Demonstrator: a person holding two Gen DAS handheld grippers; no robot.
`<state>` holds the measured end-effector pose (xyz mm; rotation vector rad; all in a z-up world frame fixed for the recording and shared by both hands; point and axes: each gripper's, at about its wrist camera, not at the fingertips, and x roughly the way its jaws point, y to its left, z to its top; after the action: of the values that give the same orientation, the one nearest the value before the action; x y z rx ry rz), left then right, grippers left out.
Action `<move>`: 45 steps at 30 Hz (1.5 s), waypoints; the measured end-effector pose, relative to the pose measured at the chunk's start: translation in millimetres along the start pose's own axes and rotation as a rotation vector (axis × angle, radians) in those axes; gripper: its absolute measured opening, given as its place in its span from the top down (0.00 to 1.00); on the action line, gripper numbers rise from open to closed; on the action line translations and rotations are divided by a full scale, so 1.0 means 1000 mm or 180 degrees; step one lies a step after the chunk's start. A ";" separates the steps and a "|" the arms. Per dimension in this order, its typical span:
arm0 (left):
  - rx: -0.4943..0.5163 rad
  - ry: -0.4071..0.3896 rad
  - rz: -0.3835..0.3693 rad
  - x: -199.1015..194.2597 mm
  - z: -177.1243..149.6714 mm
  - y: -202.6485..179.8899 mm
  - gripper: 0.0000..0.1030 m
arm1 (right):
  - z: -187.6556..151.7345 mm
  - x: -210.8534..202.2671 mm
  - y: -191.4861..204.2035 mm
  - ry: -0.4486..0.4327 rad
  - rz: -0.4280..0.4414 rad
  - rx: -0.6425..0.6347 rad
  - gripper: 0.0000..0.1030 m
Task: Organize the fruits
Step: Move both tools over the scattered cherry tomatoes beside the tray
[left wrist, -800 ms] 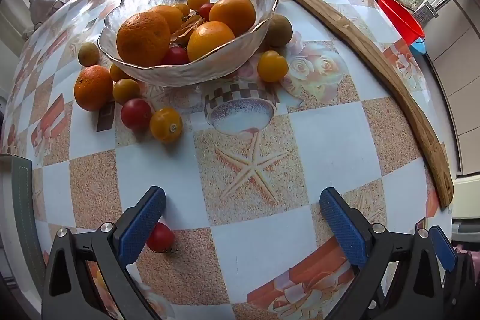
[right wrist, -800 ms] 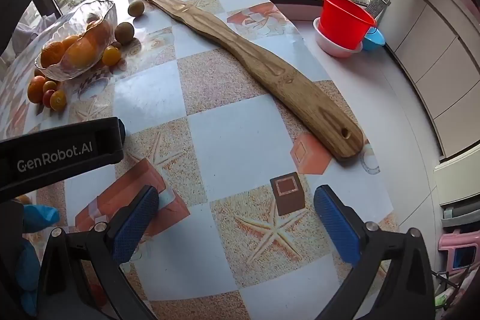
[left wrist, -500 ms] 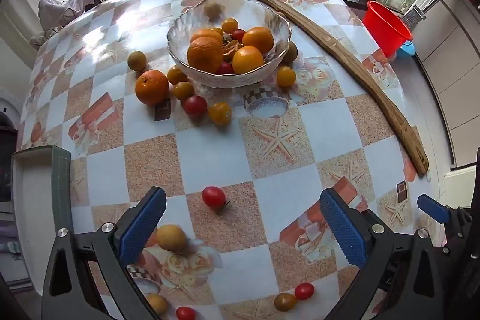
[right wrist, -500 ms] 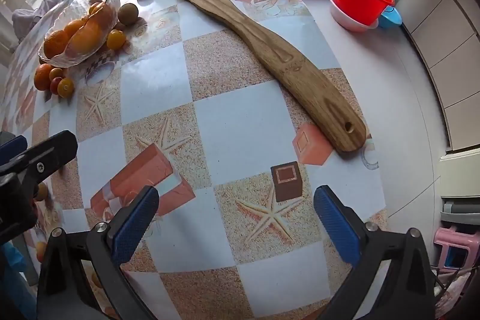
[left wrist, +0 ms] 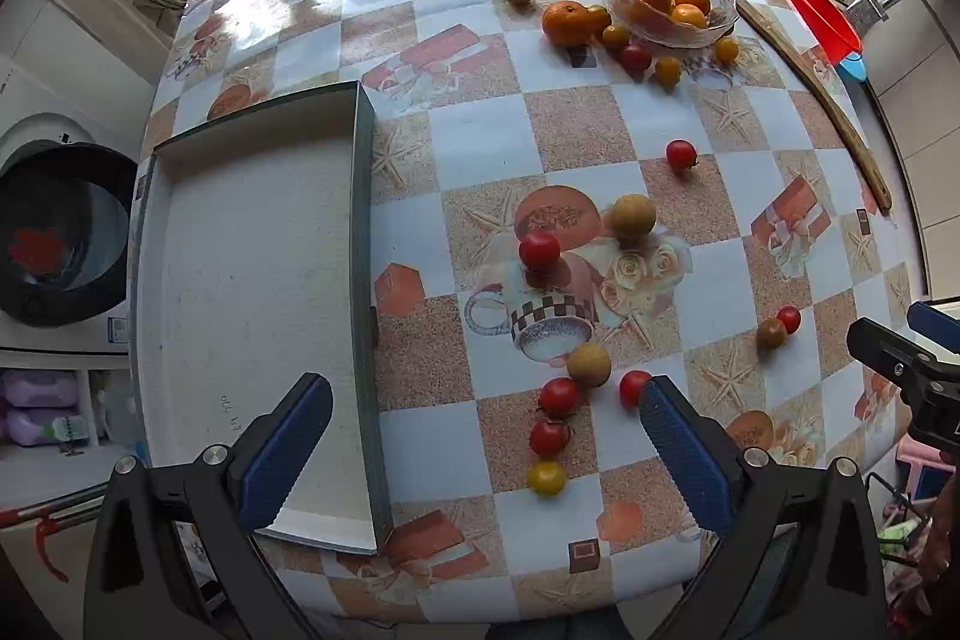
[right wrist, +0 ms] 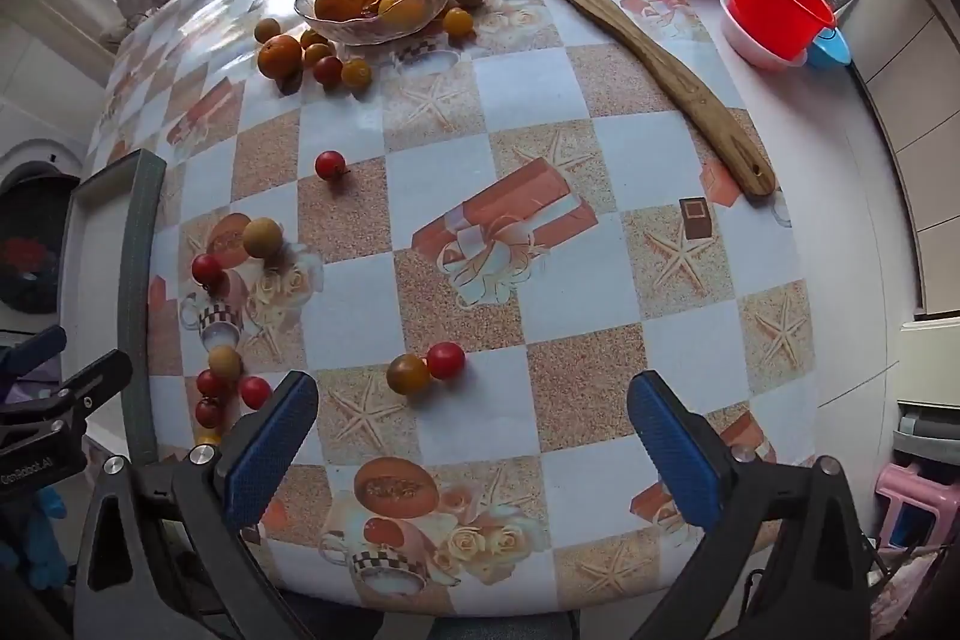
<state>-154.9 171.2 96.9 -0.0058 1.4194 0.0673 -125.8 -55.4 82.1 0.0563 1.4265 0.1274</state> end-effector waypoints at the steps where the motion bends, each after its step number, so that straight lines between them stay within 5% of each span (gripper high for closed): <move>1: 0.0022 0.0015 -0.0009 -0.002 -0.001 0.004 0.00 | -0.002 -0.003 0.005 0.0029 -0.0012 0.0018 0.00; 16: 0.0199 -0.0006 -0.0180 -0.016 -0.002 0.028 0.00 | -0.010 -0.033 0.052 0.0278 -0.0118 -0.0136 0.00; 45: 0.0118 -0.0016 -0.0158 -0.018 -0.006 0.032 0.00 | -0.007 -0.028 0.060 0.0366 -0.0138 -0.0242 0.00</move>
<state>-165.0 201.9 115.2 -0.0104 1.4146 0.0001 -140.1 0.1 115.8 -0.0452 1.5354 0.1511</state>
